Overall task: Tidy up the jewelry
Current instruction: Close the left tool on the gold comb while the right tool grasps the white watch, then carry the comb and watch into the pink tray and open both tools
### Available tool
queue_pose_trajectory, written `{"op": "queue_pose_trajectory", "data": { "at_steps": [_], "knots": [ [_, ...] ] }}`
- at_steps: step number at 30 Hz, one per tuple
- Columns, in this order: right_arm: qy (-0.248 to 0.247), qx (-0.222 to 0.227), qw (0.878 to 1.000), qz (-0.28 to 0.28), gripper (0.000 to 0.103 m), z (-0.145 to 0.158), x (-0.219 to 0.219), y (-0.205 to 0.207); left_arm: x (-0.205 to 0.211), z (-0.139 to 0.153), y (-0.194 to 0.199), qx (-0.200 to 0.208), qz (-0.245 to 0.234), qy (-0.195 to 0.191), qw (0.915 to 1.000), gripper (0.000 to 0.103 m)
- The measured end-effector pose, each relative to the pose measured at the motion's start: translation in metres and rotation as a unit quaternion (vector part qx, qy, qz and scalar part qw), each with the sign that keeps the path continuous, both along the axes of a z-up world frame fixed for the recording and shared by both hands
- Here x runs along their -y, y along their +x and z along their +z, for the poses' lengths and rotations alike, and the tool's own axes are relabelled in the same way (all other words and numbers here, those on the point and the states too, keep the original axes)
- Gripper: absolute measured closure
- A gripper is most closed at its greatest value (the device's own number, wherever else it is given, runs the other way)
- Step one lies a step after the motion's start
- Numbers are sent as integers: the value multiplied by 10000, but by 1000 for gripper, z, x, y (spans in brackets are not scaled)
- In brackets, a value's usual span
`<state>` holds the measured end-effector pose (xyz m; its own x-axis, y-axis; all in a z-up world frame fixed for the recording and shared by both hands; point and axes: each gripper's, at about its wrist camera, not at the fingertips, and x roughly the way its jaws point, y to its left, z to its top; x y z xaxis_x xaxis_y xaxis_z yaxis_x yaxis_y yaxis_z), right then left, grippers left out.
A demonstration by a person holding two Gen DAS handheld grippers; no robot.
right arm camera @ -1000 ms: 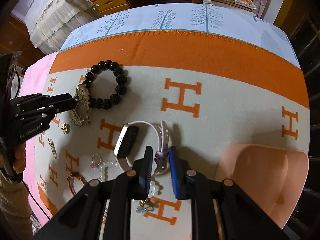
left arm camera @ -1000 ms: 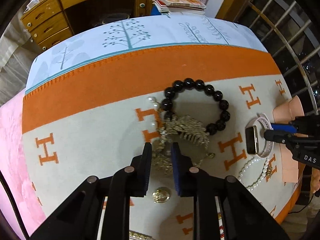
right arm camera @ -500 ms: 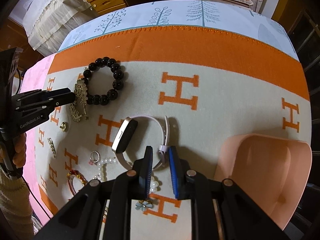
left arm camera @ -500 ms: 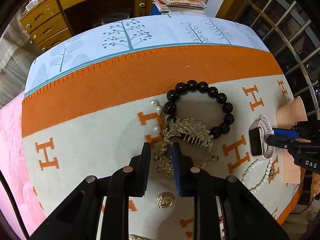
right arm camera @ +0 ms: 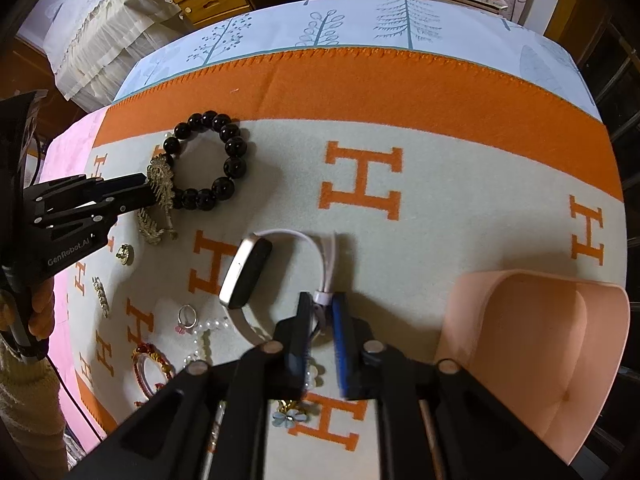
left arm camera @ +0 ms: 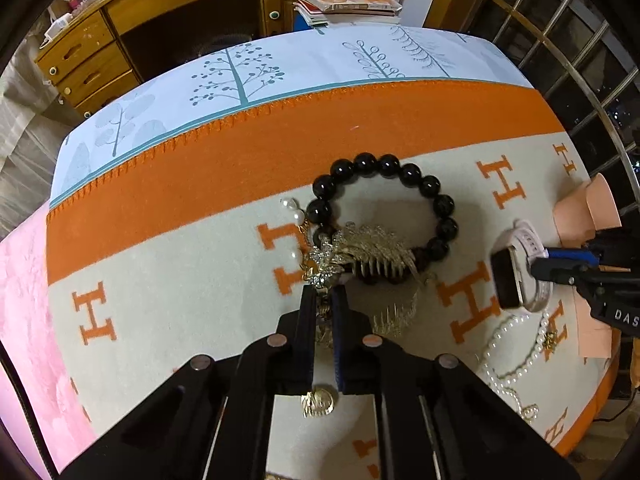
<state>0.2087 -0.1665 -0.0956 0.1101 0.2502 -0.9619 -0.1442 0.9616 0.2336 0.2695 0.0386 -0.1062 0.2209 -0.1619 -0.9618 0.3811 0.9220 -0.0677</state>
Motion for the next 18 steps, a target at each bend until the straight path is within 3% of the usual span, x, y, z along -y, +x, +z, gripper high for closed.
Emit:
{"op": "queue_pose_trajectory", "data": {
  "at_steps": [10,18],
  "knots": [
    [316,370,9988,-40,94,32,3,-22,-3,44,-36,325,139,-138,9993,98],
    [604,751,9949,-314,94,67,36,-55,34,104,-76,753,-149,-464,9960,98]
  ]
}}
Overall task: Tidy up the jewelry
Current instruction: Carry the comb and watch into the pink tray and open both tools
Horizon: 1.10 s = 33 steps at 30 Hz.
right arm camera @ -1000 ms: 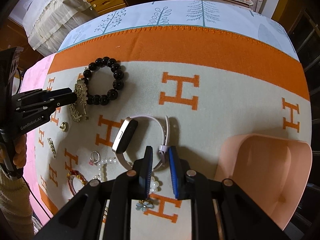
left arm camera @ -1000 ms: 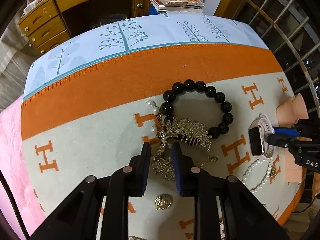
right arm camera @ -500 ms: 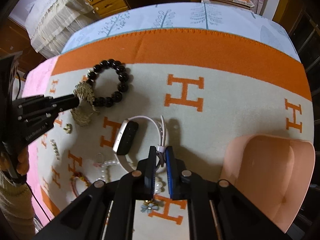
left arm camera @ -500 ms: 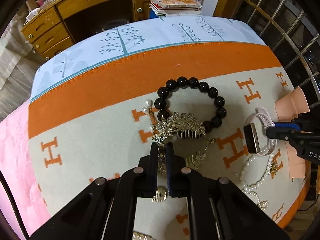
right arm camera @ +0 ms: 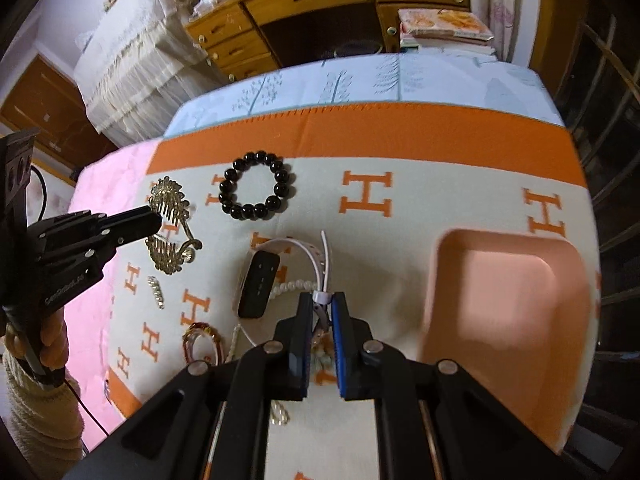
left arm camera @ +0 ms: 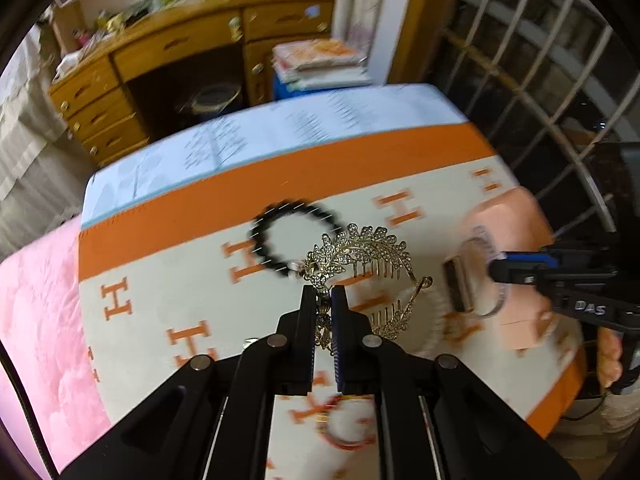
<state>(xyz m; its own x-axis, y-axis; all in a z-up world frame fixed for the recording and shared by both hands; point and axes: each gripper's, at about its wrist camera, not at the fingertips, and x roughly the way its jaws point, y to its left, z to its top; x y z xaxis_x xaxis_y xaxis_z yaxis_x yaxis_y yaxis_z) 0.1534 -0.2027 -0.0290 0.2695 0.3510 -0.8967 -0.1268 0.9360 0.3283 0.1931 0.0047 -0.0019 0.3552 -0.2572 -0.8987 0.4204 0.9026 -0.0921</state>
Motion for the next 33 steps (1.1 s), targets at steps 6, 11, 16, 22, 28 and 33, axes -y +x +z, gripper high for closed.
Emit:
{"op": "queue_pose_trajectory", "data": {
  "at_steps": [6,11,16,22,28,33],
  "knots": [
    [-83,348,9985,-419,94,27,47,-37,63,36,-34,283,-420,-429,9978,98],
    [-597,599,9927,-856,94,31,85,-69,124,40,-45,252,-670,-771,9945,98],
    [-614,420,9914,-1076,94,6,113,-90,179,11,-36,-46,-680,-879,9938,98],
    [-350,223,9908,-1291,94,-17,133,-100,223,-42,-20,-384,-445,-629,9963,98],
    [-63,74,9906,-1363,94,-39,139,-90,238,-82,-9,-599,-227,-338,9974,98],
    [-9,48,9909,-1345,93,-49,134,-81,239,-94,-11,-519,-276,-244,9980,97]
  ]
}}
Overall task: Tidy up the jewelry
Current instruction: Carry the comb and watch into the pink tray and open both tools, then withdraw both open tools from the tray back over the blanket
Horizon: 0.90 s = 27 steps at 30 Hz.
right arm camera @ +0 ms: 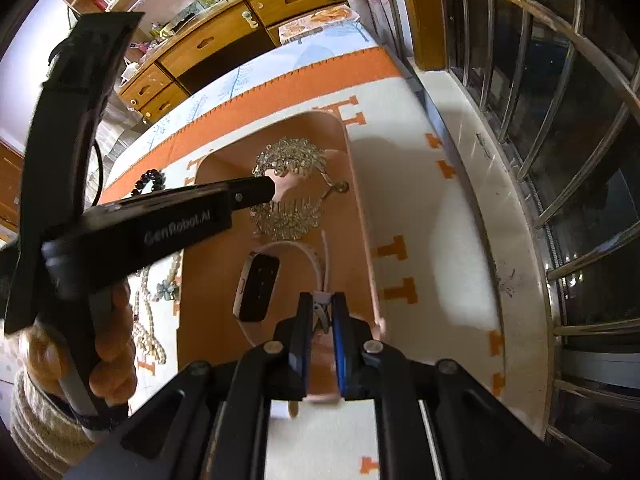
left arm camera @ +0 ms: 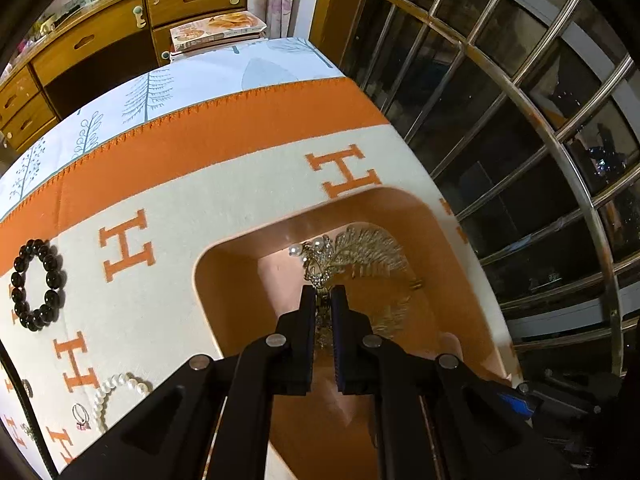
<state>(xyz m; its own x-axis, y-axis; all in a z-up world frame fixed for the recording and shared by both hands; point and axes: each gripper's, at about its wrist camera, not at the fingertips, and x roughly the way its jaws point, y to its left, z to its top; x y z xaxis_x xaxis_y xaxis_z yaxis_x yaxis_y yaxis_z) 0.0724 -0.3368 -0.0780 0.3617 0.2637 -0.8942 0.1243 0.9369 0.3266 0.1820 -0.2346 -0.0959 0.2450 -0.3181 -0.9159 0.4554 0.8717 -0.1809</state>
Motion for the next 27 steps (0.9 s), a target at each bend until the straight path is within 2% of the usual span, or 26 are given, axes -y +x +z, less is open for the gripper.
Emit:
{"op": "queue_pose_trajectory", "data": {
  "at_steps": [2,4,7,13,17,21,24,27],
  "knots": [
    [-119,-13,9999,87,93,-1,-7,2,-4,1,-3,-30,55,-84,9999,90],
    [-267,-78,9994,213,92,-3,-15,3,-9,7,-6,4,85,-142,9999,69],
    [-573,-130,9977,327,89,-3,-25,2,-18,20,-14,164,104,-296,9994,47],
    [-527,-138,9979,350,89,6,-34,-3,-42,50,-37,556,310,-428,9971,31],
    [-554,-27,9980,292,88,14,-37,-10,-64,69,-53,830,549,-265,9947,30],
    [-456,36,9986,252,88,21,-42,-19,-93,85,-72,1139,752,-56,9906,15],
    [-469,156,9986,197,88,30,-48,-27,-116,92,-87,1374,910,98,9863,15],
    [-461,255,9985,164,88,37,-55,-34,-140,93,-96,1345,1080,137,9849,15]
  ]
}}
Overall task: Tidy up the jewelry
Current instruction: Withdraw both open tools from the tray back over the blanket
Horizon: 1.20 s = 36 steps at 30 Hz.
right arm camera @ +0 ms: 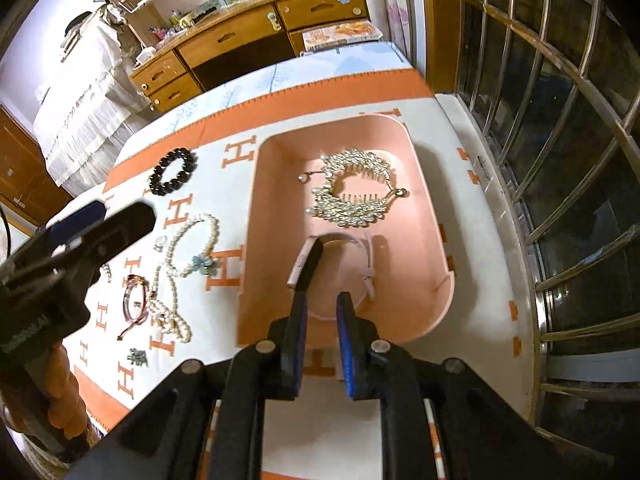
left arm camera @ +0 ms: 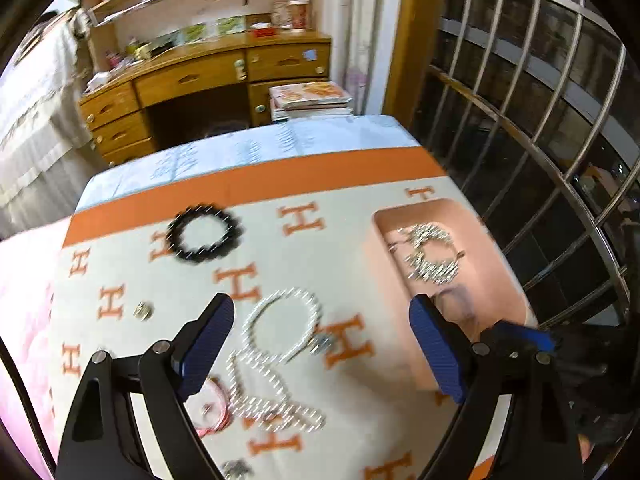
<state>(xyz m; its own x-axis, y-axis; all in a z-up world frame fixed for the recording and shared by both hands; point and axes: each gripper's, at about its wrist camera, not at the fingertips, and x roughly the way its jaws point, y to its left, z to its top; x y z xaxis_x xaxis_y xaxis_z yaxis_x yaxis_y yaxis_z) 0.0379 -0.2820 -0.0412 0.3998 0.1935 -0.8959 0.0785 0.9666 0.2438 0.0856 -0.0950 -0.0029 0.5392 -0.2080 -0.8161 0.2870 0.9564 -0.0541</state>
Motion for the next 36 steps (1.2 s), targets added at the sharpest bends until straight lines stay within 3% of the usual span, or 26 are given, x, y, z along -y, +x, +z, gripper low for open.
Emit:
{"op": "queue_pose_trajectory", "data": {
  "at_steps": [6,20,28,36],
  "knots": [
    [100,175,9998,36,70,14,-17,-16,-38,2,-23,16,162,-73,9998,15],
    [-159,458,9962,718,69,43,-89,-20,-101,19,-46,275,539,-193,9980,15],
    [-180,408,9928,1115,69,60,-126,10,-125,27,-34,405,711,-50,9966,15],
    [-358,640,9882,1342,69,99,-158,51,-149,51,-5,656,766,49,9949,15]
  ]
}}
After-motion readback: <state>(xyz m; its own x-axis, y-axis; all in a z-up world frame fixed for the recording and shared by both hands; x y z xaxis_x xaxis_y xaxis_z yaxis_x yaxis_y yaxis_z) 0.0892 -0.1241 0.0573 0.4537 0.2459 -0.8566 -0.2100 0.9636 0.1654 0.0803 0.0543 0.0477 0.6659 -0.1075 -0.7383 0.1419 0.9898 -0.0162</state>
